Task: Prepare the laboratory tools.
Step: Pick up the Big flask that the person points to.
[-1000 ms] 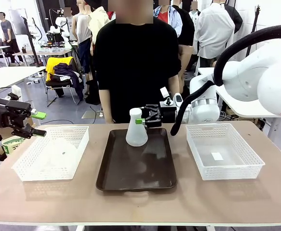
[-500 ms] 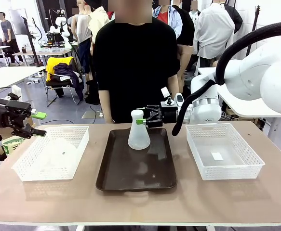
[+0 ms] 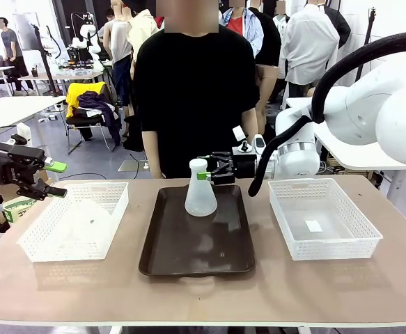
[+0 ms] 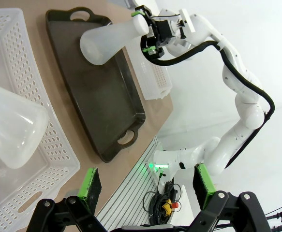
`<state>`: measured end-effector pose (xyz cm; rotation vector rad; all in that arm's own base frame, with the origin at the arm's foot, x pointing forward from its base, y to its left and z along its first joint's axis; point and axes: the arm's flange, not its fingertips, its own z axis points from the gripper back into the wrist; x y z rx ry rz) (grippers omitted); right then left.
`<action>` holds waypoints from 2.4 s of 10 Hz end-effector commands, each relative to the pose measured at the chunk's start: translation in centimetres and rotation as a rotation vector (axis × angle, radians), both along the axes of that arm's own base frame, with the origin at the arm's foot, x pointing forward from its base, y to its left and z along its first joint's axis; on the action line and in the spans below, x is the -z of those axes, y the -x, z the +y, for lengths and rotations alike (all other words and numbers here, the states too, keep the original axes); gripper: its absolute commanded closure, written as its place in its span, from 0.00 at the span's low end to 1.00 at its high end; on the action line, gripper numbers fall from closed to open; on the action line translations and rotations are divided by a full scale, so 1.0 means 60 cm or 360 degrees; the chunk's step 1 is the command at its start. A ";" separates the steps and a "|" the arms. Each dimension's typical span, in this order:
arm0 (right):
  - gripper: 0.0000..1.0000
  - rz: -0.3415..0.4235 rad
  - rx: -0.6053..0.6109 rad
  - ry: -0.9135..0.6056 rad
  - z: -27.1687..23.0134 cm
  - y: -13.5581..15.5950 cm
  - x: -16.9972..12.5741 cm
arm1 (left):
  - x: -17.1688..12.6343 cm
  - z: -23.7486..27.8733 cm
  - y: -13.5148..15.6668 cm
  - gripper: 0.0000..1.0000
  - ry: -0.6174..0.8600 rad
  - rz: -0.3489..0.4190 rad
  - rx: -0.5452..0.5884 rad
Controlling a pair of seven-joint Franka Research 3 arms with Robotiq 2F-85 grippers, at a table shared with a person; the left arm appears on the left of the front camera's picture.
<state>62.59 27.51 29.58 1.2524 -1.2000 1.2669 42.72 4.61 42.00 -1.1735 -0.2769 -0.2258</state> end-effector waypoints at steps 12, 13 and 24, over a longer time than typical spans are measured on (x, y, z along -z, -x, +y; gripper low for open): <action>0.00 0.0100 0.0669 0.0373 -0.182 0.084 -0.109 | -0.003 0.002 0.001 0.00 0.0011 -0.0010 -0.0005; 0.00 0.0070 0.0730 0.0360 -0.195 0.099 -0.119 | -0.003 0.002 0.001 0.00 0.0011 -0.0010 -0.0005; 0.00 0.0060 0.0752 0.0323 -0.217 0.111 -0.142 | -0.003 0.002 0.001 0.00 0.0011 -0.0010 -0.0005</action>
